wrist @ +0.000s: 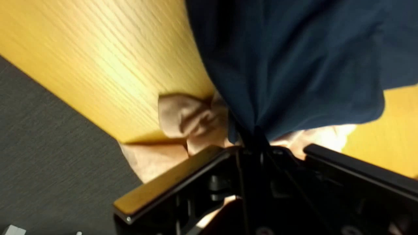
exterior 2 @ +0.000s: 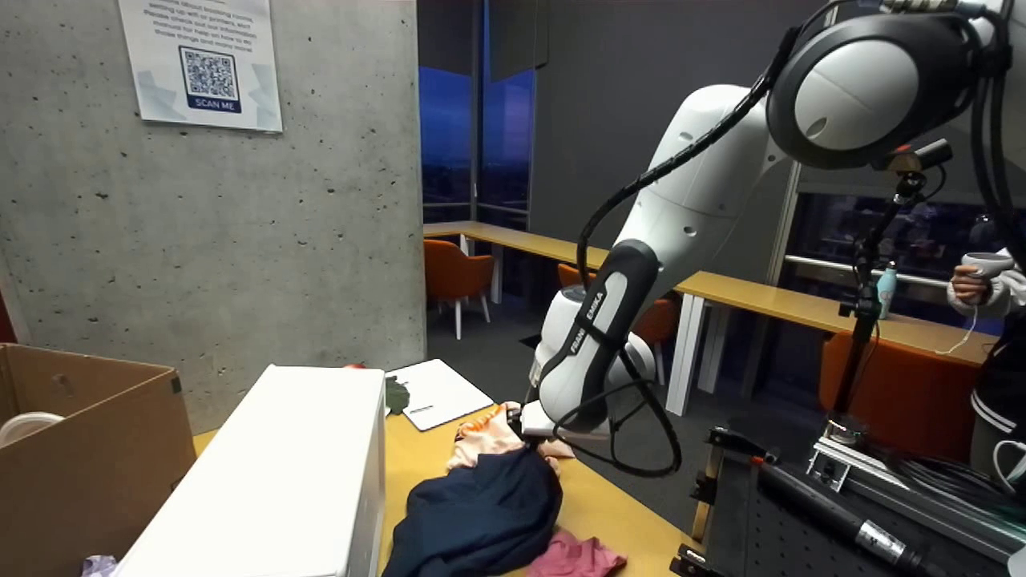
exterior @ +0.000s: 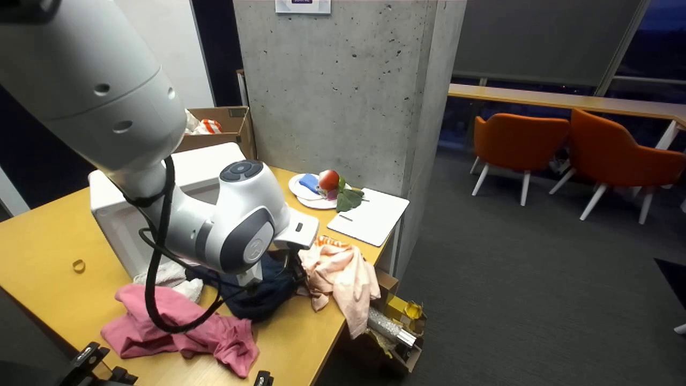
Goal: Put the blue cloth on the white box
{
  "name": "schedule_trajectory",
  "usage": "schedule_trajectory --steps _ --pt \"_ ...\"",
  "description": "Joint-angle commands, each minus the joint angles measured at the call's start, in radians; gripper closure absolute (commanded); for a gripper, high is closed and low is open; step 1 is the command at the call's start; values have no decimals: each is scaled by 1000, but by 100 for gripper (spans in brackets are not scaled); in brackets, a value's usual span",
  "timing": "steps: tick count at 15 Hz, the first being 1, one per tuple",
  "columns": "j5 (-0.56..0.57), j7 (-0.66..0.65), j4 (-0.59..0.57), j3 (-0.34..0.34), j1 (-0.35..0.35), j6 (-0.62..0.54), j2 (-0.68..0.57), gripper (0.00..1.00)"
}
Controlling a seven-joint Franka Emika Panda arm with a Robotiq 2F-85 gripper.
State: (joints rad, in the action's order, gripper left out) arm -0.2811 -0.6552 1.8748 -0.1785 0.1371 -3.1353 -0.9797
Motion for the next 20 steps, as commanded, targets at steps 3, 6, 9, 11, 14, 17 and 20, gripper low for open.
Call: schedule_trajectory --steps 3,6,9,11,14,17,20 --pt "-27 45 186 -105 18 -9 287 99" --pt "-11 36 185 -207 62 36 365 99" --pt "42 -28 95 -333 188 147 377 99" --pt "75 -58 26 -374 270 206 367 99" --pt "171 -134 -106 -345 321 268 342 99" --pt "251 -208 -268 -270 334 370 306 99" --pt "330 -260 -414 -210 350 423 294 99"
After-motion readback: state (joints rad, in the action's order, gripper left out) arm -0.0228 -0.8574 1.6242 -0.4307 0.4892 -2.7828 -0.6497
